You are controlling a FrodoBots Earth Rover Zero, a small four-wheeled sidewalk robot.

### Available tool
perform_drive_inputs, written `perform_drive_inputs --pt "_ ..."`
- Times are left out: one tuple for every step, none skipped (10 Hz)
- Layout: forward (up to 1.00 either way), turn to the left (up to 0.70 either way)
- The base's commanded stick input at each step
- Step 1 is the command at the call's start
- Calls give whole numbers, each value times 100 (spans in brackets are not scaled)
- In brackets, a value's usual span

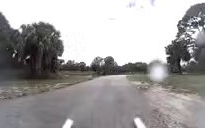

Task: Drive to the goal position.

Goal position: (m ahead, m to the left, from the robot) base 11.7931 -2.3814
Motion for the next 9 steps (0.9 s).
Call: perform_drive_inputs --pt "85 0" --pt "85 0" --pt "85 -1" --pt "85 -16" --pt "85 -34" --pt "85 -34" --pt "85 -34" --pt "85 -20" --pt "85 0"
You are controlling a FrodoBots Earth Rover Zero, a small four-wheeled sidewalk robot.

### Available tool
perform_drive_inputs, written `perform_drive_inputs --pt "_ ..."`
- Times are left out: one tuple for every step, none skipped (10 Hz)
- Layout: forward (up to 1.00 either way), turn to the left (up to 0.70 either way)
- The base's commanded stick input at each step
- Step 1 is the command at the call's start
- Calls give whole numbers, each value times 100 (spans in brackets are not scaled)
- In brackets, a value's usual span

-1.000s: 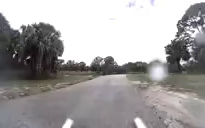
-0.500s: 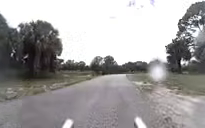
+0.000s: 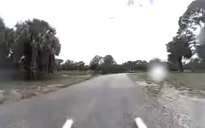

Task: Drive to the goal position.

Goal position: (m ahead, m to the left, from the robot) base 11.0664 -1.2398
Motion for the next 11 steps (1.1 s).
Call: perform_drive_inputs --pt "85 0" --pt "85 0" --pt "85 0" --pt "85 -6" --pt "85 -26" --pt "85 -18" --pt "85 0" --pt "85 0" --pt "85 0" --pt "85 0" --pt "85 0"
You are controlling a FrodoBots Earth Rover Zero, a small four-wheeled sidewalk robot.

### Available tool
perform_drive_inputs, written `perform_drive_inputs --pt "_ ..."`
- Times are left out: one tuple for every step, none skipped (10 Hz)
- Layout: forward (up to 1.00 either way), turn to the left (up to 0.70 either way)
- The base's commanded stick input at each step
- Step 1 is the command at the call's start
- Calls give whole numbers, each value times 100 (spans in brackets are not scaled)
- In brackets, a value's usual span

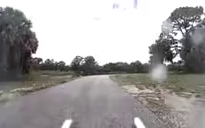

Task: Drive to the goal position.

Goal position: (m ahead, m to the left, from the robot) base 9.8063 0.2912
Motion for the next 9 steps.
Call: perform_drive_inputs --pt "85 0" --pt "85 2" --pt "85 16" --pt "85 34" --pt "85 15" --pt "85 0" --pt "85 11" --pt "85 30" --pt "85 26"
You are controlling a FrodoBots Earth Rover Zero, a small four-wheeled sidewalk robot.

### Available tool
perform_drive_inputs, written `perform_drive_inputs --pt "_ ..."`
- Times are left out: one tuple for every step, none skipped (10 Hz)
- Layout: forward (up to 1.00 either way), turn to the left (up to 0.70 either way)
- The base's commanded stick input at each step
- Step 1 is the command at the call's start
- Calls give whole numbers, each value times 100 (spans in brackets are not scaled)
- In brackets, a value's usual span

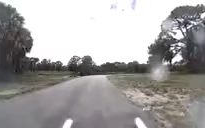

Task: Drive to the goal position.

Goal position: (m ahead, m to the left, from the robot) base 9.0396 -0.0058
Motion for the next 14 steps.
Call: perform_drive_inputs --pt "85 2" --pt "85 1" --pt "85 0" --pt "85 0" --pt "85 0" --pt "85 0" --pt "85 0" --pt "85 0" --pt "85 0" --pt "85 0" --pt "85 0" --pt "85 0" --pt "85 0" --pt "85 0"
